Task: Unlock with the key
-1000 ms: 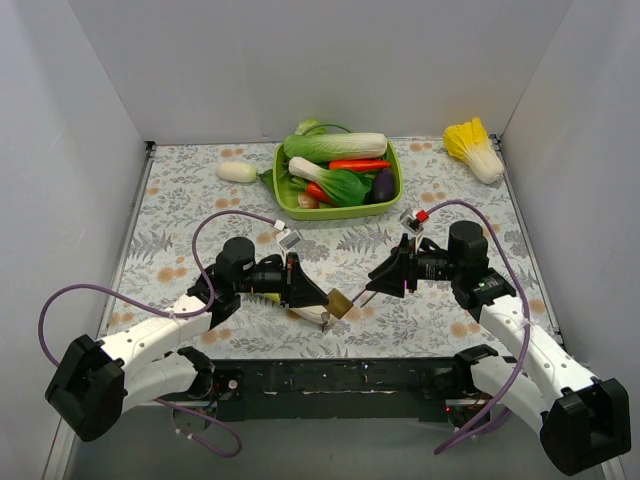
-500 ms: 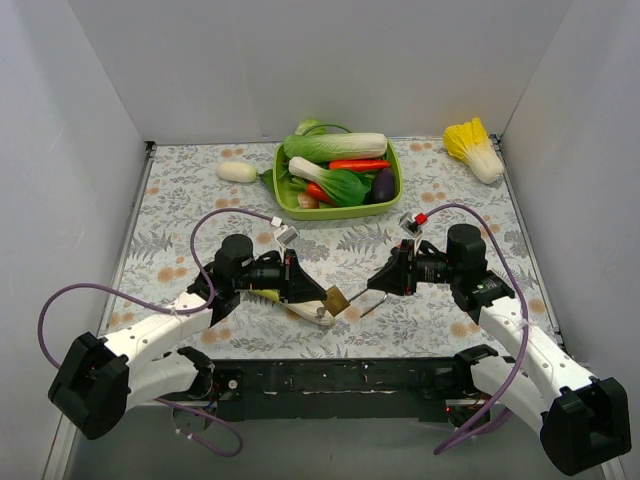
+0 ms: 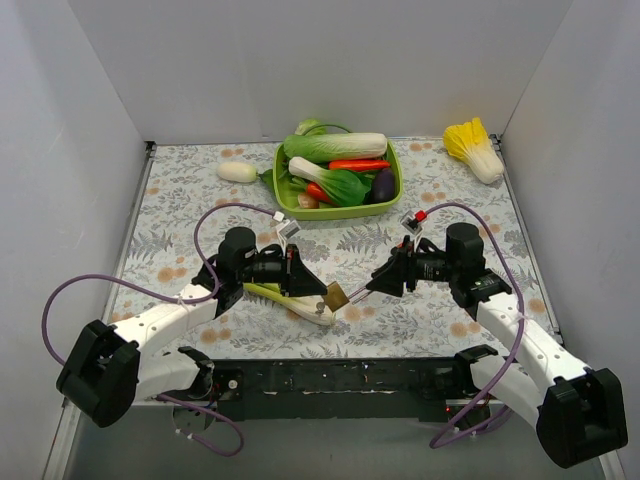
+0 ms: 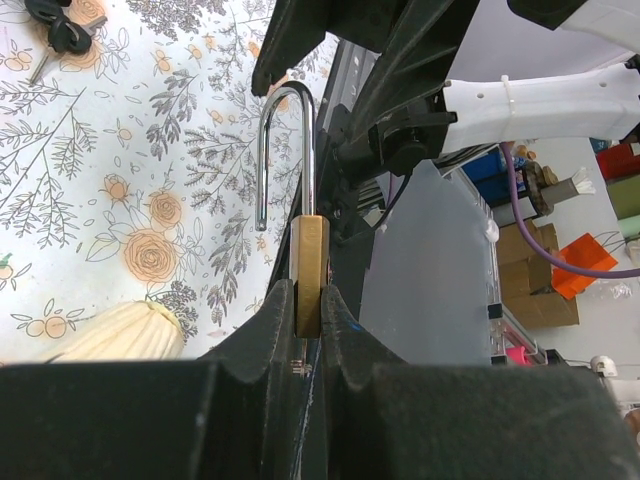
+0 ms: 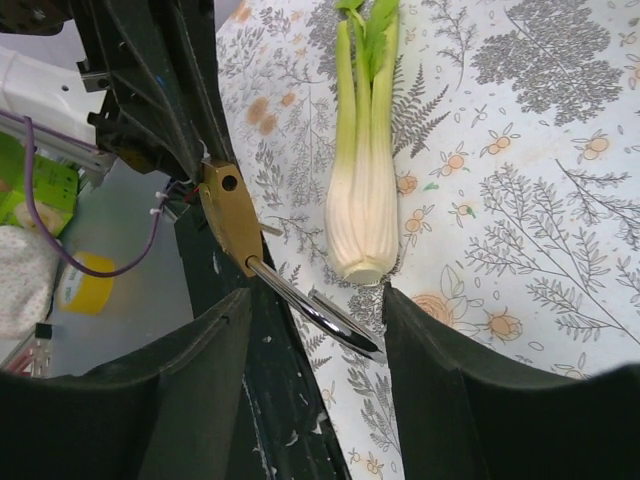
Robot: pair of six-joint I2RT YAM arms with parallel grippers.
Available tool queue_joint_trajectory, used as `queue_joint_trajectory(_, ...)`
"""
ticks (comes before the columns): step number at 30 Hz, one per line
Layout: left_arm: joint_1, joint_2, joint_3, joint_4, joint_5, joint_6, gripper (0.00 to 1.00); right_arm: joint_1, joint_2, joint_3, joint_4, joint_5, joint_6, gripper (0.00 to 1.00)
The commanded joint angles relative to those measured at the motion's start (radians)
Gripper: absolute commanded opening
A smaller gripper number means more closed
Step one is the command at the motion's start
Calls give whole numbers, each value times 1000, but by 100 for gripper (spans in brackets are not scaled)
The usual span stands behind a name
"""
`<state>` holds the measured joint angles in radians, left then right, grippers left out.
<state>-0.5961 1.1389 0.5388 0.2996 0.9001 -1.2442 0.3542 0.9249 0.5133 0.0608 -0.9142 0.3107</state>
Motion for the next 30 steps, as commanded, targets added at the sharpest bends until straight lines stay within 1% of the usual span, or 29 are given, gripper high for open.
queue_joint_trajectory(1, 16, -27, 52, 59, 36, 9, 0, -32, -1, 2, 22, 0, -12, 64)
queue_joint_trajectory(6, 28, -24, 44, 81, 46, -3, 0, -47, -8, -18, 7, -14, -35, 63)
queue_joint_trajectory(14, 36, -21, 39, 111, 68, -35, 0, -57, -12, -87, 91, -37, -42, 63)
queue_joint_trajectory(18, 39, -21, 41, 102, 71, -31, 0, -57, -11, -91, 129, -49, -30, 62)
queue_joint_trajectory(28, 41, -11, 39, 118, 79, -44, 0, -58, -23, -108, 204, 6, -15, 64)
queue_joint_trajectory(30, 44, -5, 33, 150, 79, -75, 0, -57, -31, -116, 235, 5, -4, 61)
